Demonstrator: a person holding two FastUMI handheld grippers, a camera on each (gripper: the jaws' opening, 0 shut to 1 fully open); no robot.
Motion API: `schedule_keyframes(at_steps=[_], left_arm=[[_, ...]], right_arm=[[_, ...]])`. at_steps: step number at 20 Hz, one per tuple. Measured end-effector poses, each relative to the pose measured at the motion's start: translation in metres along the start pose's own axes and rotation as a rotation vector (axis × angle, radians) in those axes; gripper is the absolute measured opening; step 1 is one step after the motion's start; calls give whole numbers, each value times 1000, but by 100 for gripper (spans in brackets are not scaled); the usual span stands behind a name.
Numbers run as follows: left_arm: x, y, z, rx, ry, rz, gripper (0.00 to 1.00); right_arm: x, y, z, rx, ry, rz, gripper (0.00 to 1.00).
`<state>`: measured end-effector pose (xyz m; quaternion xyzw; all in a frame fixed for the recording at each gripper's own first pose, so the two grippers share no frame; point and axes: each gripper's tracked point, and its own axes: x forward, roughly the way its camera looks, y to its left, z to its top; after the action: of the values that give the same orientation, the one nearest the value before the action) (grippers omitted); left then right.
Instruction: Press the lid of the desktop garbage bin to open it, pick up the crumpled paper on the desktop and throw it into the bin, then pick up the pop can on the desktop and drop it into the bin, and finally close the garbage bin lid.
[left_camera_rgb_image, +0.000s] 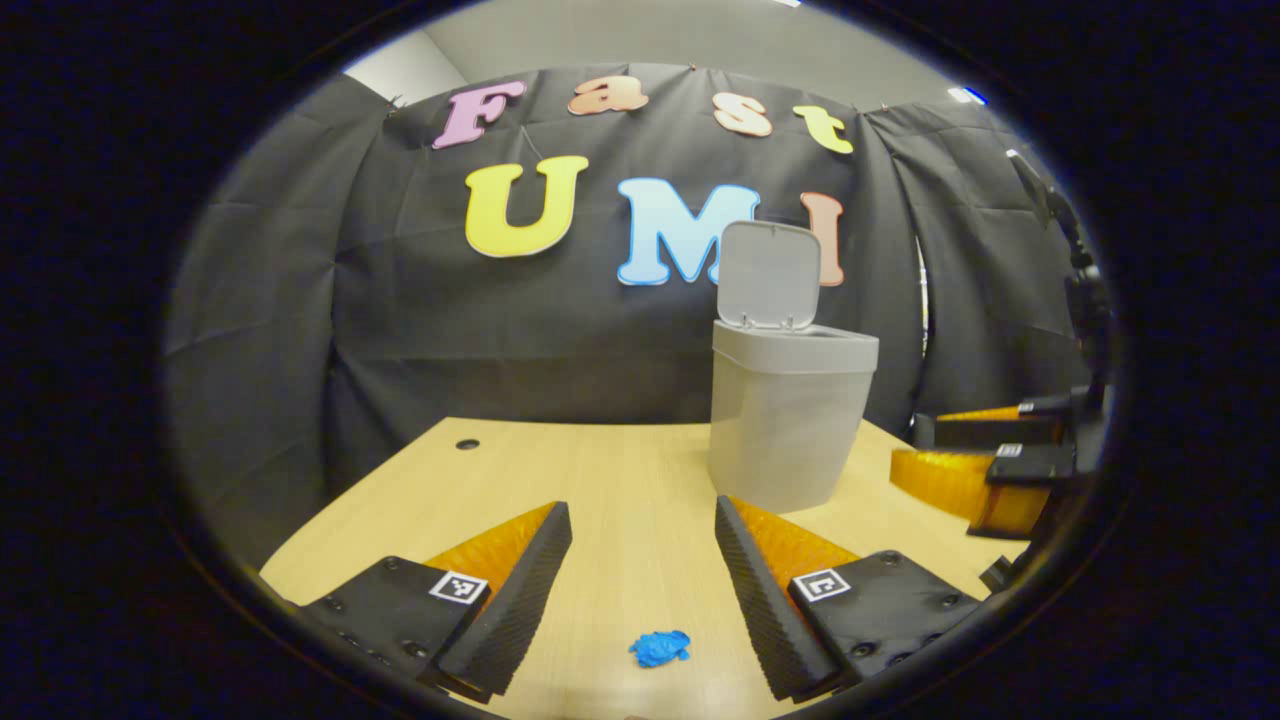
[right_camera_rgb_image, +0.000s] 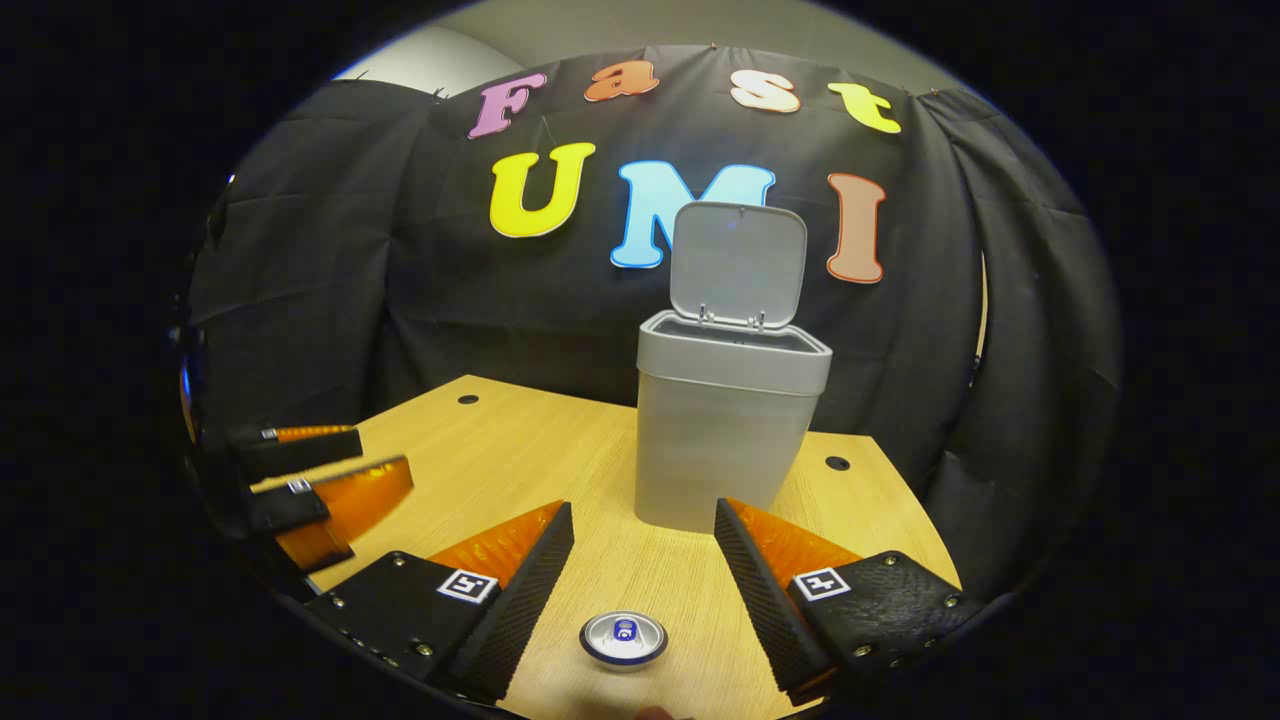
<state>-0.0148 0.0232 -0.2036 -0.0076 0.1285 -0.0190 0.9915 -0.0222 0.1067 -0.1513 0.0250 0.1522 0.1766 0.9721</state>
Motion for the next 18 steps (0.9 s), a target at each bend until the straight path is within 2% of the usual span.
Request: schedule_keyframes(at_steps=[10, 17, 18], left_arm=[[29, 1, -140, -32, 309, -22, 95], [46, 5, -182, -8, 425, -1, 96], [48, 5, -187, 3, 433, 2, 92]], right_arm=[[-12, 0, 23, 2, -65, -20, 92], [-15, 2, 30, 4, -81, -36, 92], [-15, 1, 32, 5, -82, -39, 92]])
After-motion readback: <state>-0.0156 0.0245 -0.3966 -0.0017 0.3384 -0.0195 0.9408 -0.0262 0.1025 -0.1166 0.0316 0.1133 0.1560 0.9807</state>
